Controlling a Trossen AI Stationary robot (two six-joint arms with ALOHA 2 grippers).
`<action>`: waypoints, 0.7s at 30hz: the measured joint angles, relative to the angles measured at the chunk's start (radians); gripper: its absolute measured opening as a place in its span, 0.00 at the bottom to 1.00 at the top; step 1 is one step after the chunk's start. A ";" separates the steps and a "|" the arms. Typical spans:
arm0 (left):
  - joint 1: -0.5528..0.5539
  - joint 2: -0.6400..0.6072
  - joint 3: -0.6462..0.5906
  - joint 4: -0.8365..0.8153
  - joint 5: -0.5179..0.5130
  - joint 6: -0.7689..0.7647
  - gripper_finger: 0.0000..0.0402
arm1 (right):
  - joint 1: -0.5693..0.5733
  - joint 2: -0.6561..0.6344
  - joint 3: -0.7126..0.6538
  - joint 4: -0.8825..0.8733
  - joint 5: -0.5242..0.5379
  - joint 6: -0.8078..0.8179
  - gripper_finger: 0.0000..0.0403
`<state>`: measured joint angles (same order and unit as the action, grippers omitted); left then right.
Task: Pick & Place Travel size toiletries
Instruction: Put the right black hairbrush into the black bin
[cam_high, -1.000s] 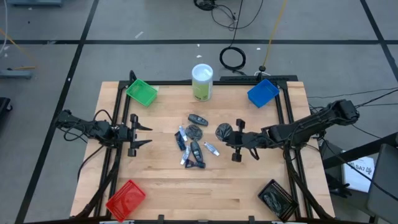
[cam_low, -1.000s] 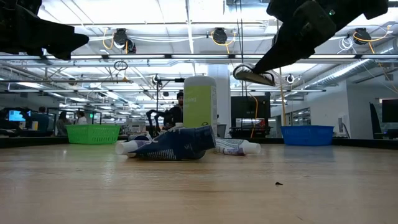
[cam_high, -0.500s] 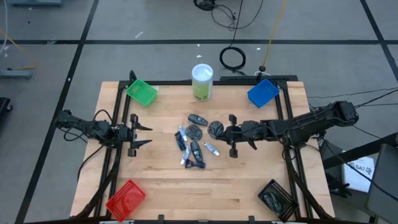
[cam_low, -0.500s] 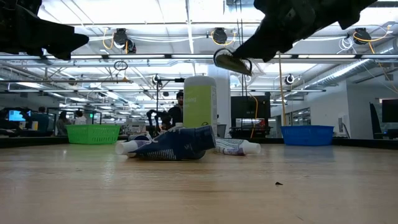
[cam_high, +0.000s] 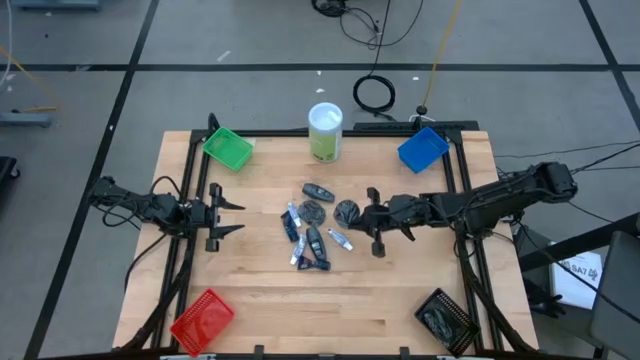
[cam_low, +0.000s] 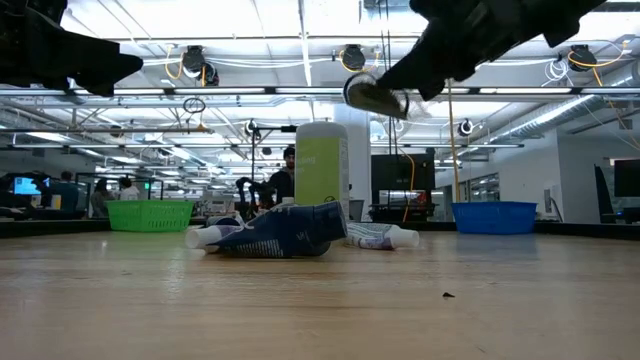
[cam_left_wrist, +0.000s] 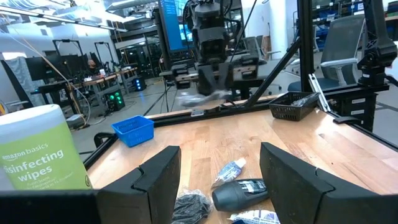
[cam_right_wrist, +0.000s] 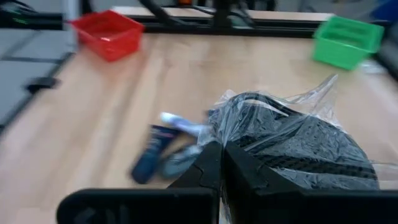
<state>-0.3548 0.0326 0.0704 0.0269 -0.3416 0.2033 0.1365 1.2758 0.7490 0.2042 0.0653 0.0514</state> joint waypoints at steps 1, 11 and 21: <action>0.000 0.000 0.000 0.000 0.000 0.001 0.54 | 0.010 -0.005 0.000 0.000 -0.012 0.013 0.00; 0.000 0.000 0.000 0.000 0.000 0.001 0.54 | 0.156 -0.090 0.000 -0.058 0.025 0.132 0.00; 0.000 0.000 0.000 0.000 0.000 0.001 0.54 | 0.363 -0.152 0.000 -0.121 0.148 0.293 0.00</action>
<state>-0.3546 0.0322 0.0704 0.0265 -0.3420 0.2042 0.4999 1.1238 0.7490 0.0835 0.2138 0.3444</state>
